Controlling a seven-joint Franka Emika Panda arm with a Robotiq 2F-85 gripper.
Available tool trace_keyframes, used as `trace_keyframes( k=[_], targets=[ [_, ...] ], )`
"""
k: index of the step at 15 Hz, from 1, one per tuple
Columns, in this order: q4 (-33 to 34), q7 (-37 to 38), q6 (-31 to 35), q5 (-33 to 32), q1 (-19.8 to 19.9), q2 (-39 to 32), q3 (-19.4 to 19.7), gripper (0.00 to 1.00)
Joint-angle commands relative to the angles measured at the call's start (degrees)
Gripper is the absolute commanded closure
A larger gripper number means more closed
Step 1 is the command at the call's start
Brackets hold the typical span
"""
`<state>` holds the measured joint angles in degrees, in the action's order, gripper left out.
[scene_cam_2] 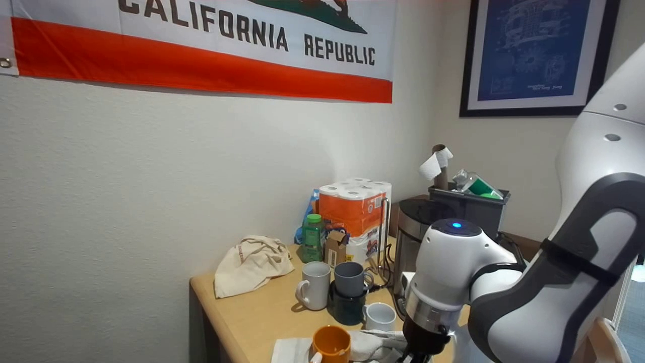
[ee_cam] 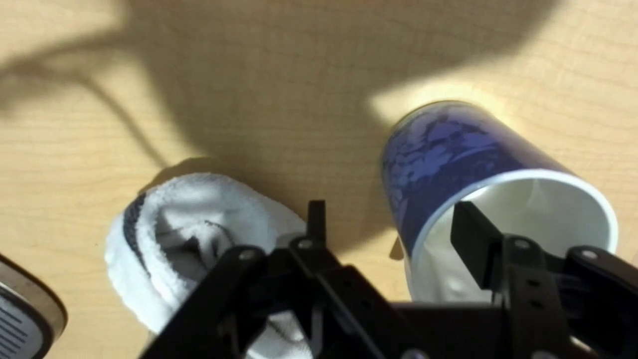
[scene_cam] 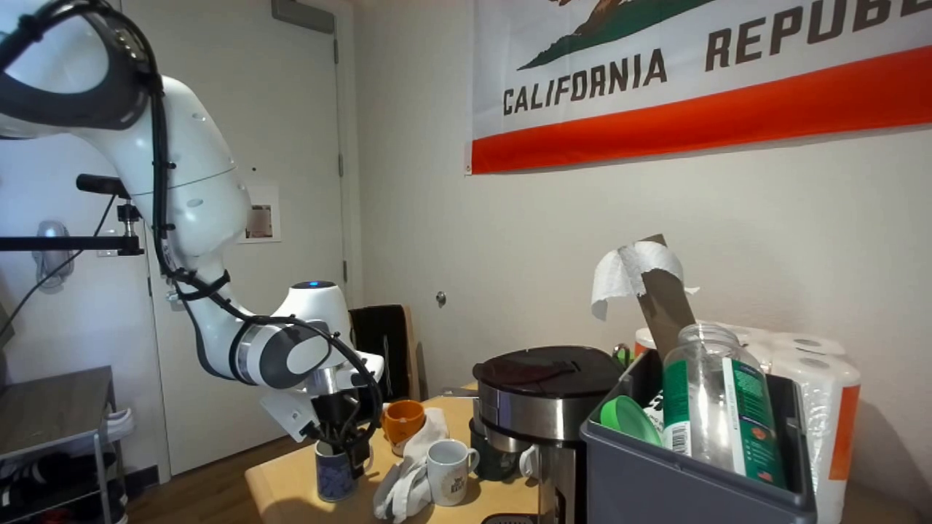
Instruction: Open the lid of the coffee maker and close it, remove the cup from the coffee maker and clean it with the towel
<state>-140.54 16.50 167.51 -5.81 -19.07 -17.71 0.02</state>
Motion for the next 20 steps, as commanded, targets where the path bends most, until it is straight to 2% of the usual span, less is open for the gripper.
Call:
trace_keyframes(
  k=[1,5,11,20],
  targets=[
    [0.31,4.53,1.49,-1.93,-1.83,0.37,3.26,0.01],
    [2.05,6.38,1.48,-0.28,-0.88,0.24,5.02,0.00],
    [3.95,6.25,0.11,4.74,2.58,0.02,3.46,0.00],
    [4.37,12.69,5.31,-0.79,-1.98,-4.78,12.89,0.00]
  ],
)
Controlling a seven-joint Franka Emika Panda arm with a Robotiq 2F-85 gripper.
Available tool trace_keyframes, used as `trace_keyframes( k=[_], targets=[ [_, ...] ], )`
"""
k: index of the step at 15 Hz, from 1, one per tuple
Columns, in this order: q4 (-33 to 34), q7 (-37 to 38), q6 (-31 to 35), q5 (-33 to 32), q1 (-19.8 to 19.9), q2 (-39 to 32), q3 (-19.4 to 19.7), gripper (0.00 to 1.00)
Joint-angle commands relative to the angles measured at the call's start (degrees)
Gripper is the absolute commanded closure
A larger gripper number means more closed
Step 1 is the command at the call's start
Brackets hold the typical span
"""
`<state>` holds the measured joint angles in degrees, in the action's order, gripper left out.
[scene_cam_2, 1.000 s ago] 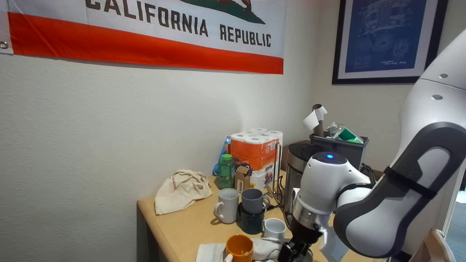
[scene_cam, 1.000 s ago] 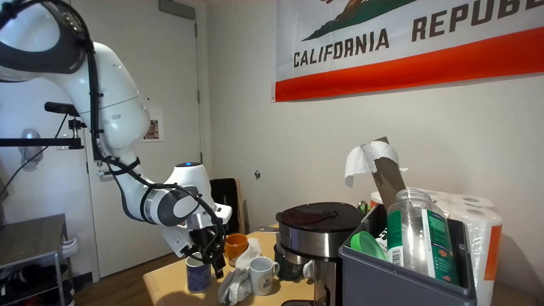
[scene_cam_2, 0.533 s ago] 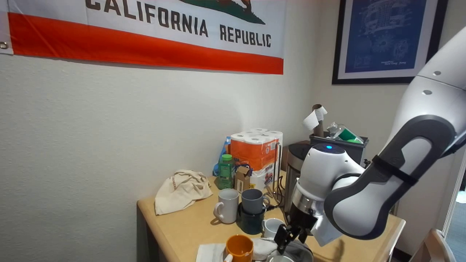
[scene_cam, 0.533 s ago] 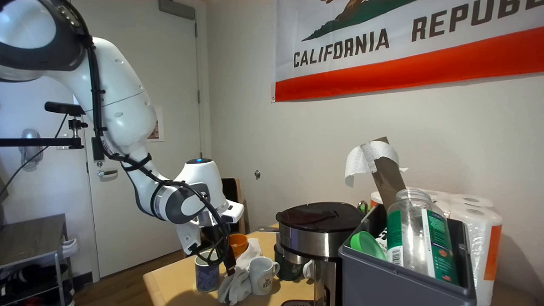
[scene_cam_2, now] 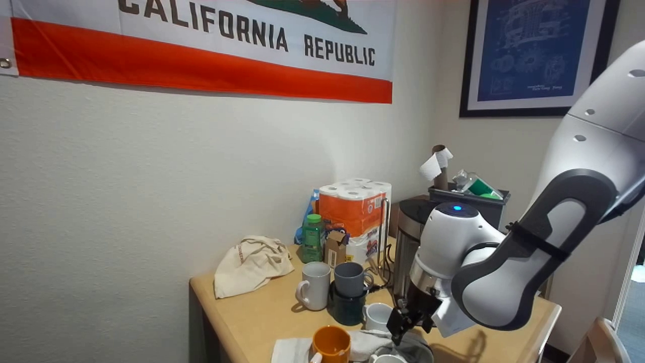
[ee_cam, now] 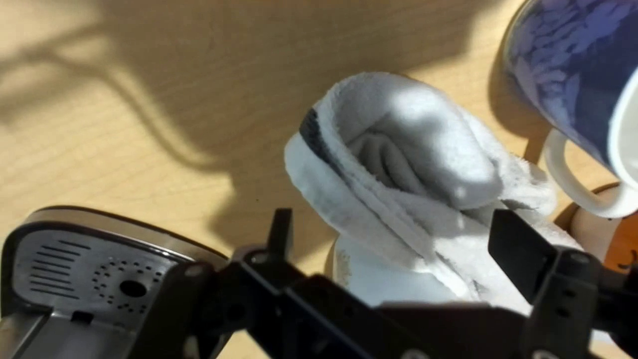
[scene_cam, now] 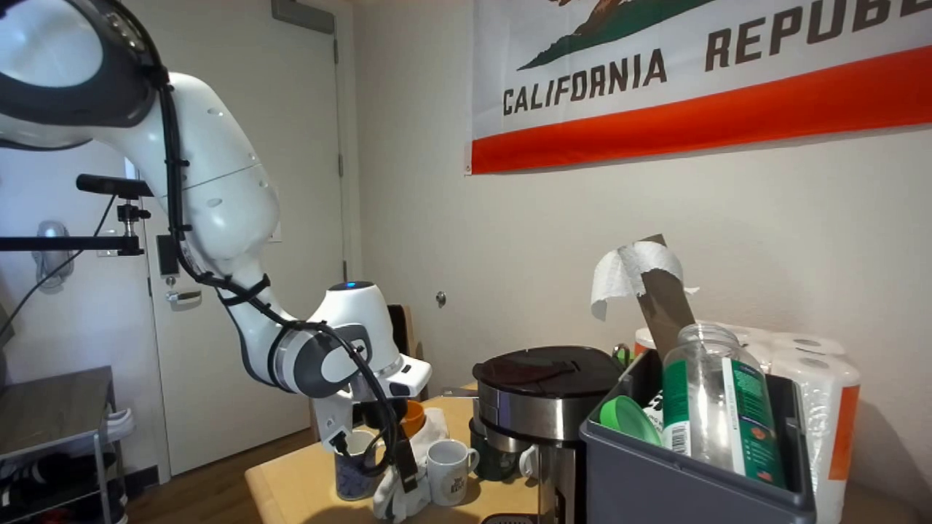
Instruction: Open the lid of the coffee maker and close it, remove the cup from the coffee maker and clean it with the towel
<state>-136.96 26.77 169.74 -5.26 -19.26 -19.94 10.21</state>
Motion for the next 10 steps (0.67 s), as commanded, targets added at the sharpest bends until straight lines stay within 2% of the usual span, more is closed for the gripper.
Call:
trace_keyframes(
  k=[1,8,9,10],
  targets=[
    [0.78,2.36,4.54,-0.76,-2.08,-3.45,3.32,0.00],
    [0.92,-0.03,6.74,4.91,-2.56,-8.41,3.89,0.00],
    [0.90,-0.25,6.67,5.39,-2.56,-8.85,3.83,0.25],
    [0.91,-0.52,6.70,5.84,-2.35,-9.15,3.63,0.26]
  ],
)
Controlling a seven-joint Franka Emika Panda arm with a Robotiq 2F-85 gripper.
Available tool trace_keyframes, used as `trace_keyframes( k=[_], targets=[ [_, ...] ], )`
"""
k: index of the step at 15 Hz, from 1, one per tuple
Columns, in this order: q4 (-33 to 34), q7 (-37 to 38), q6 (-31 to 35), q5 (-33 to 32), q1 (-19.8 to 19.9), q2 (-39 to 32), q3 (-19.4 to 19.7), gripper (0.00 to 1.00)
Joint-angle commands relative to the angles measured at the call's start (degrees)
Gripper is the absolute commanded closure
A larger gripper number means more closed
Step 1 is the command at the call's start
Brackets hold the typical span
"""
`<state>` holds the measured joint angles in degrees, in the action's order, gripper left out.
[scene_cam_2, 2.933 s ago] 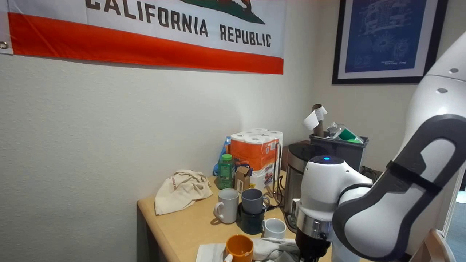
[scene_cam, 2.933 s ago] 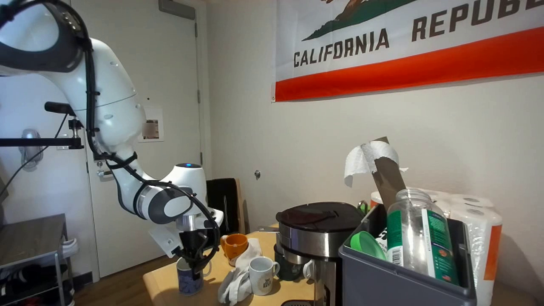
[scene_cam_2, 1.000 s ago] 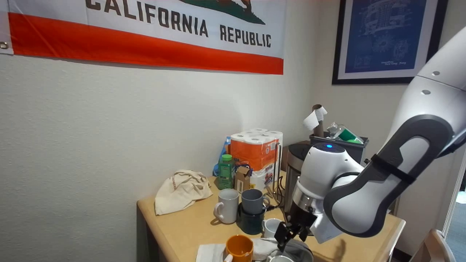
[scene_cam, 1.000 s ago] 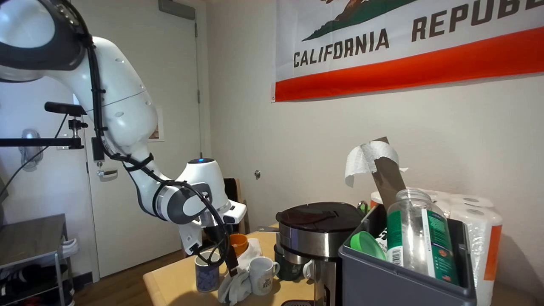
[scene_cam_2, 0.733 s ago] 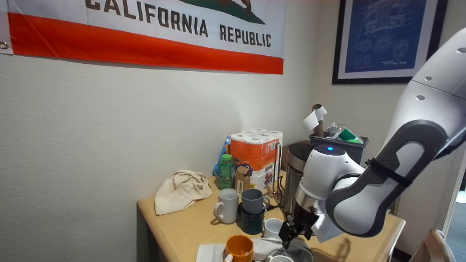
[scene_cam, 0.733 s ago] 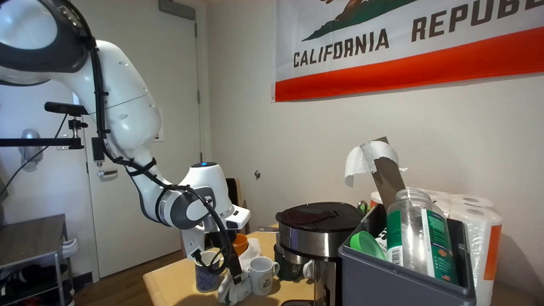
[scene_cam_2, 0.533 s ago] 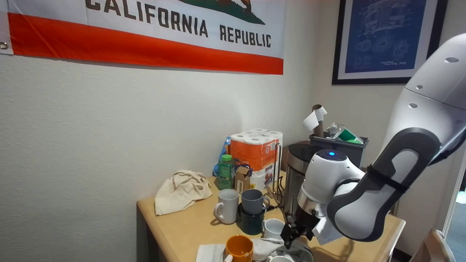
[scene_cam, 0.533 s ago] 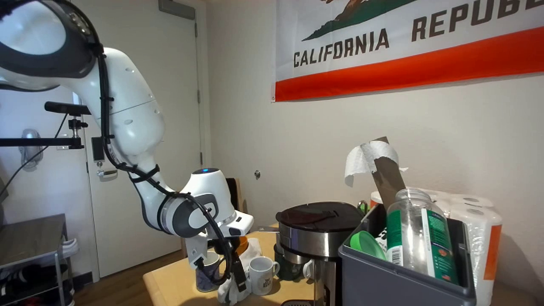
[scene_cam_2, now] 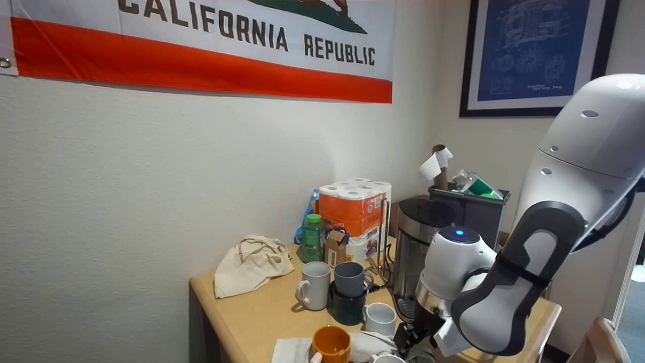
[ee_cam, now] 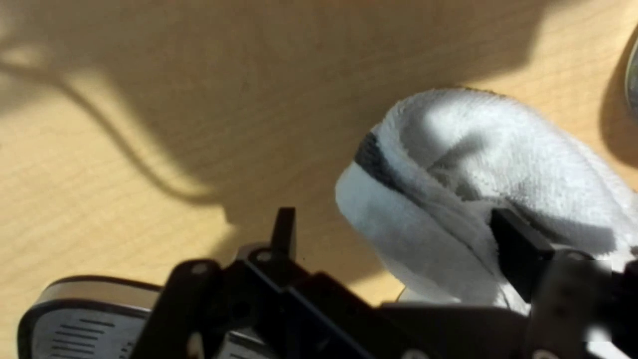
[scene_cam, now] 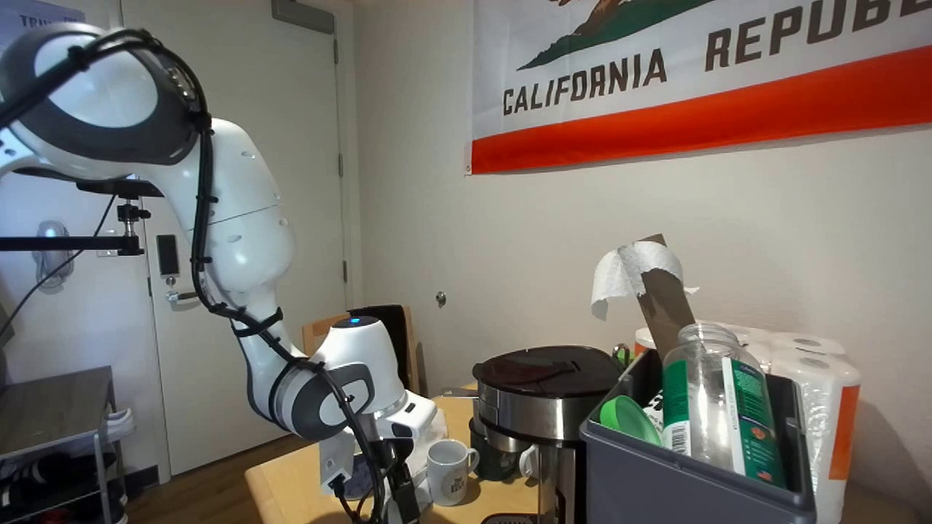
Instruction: Open the lid of the coffee maker and close it, remove the cup from the coffee maker and clean it with the towel
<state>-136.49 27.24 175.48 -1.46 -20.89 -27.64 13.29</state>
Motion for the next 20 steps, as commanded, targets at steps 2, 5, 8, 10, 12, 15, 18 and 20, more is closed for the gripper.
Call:
trace_keyframes(
  k=[2,5,8,10,12,15,18,20],
  targets=[
    [0.25,-0.85,1.41,2.77,-1.13,-2.05,0.71,0.42],
    [0.01,-0.94,2.42,3.84,-1.65,-1.97,0.96,0.64],
    [0.00,-0.83,1.75,4.72,-2.71,-1.66,1.93,0.86],
    [0.55,-0.33,-1.53,4.79,-3.97,-1.14,3.84,0.96],
    [0.99,-0.19,-4.85,3.98,-5.01,-0.19,5.91,0.98],
    [1.84,-0.30,-11.70,2.46,-3.58,2.14,5.87,0.95],
    [2.14,-1.69,-19.15,1.83,0.42,6.90,2.12,0.95],
    [1.70,-3.34,-22.27,2.35,3.35,10.99,-1.06,0.95]
  ],
)
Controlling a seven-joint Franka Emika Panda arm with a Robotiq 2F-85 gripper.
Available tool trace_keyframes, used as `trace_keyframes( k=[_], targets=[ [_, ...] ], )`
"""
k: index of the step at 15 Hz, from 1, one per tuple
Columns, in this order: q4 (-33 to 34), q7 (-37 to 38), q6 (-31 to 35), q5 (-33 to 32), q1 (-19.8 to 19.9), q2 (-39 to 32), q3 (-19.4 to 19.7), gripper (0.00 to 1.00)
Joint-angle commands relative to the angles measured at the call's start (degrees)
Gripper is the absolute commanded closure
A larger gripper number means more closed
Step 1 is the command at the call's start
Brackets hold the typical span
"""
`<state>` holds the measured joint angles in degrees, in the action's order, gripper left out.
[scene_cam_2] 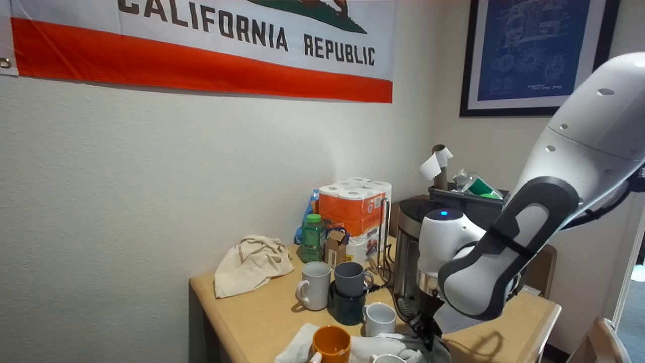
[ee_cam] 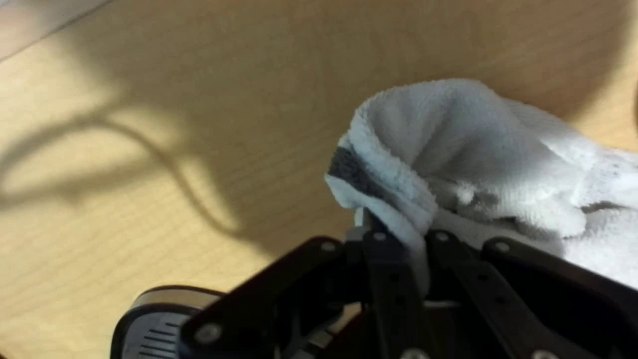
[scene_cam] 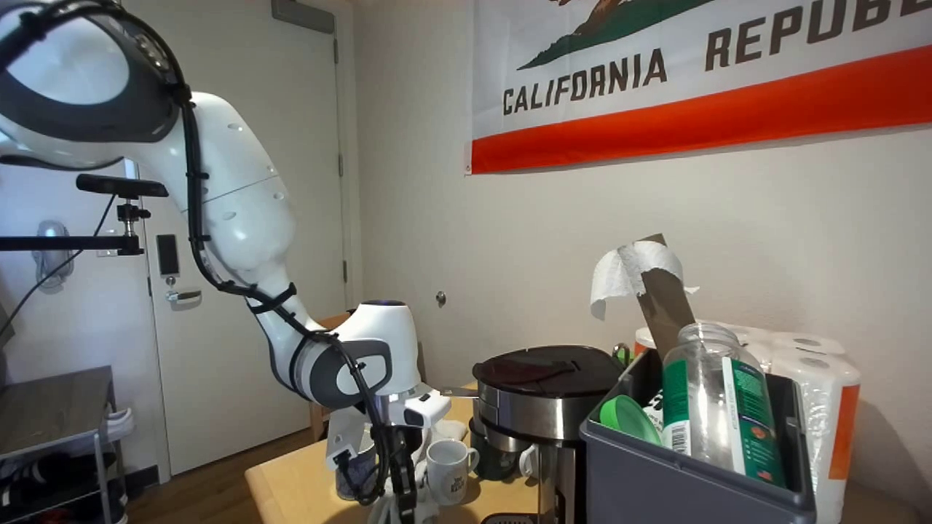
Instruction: Open the lid of the coffee maker and close it, remove the cup from the coffee maker and clean it with the towel
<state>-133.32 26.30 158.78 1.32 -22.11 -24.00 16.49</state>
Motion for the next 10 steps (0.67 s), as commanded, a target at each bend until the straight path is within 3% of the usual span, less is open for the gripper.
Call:
trace_keyframes(
  k=[1,5,10],
  targets=[
    [-1.57,-2.89,-7.10,-0.22,5.91,9.28,-5.73,0.95],
    [-1.73,-7.52,-13.10,2.46,11.56,16.69,-12.00,0.95],
    [-0.42,-22.15,-22.96,13.67,16.18,22.47,-17.70,0.95]
  ],
)
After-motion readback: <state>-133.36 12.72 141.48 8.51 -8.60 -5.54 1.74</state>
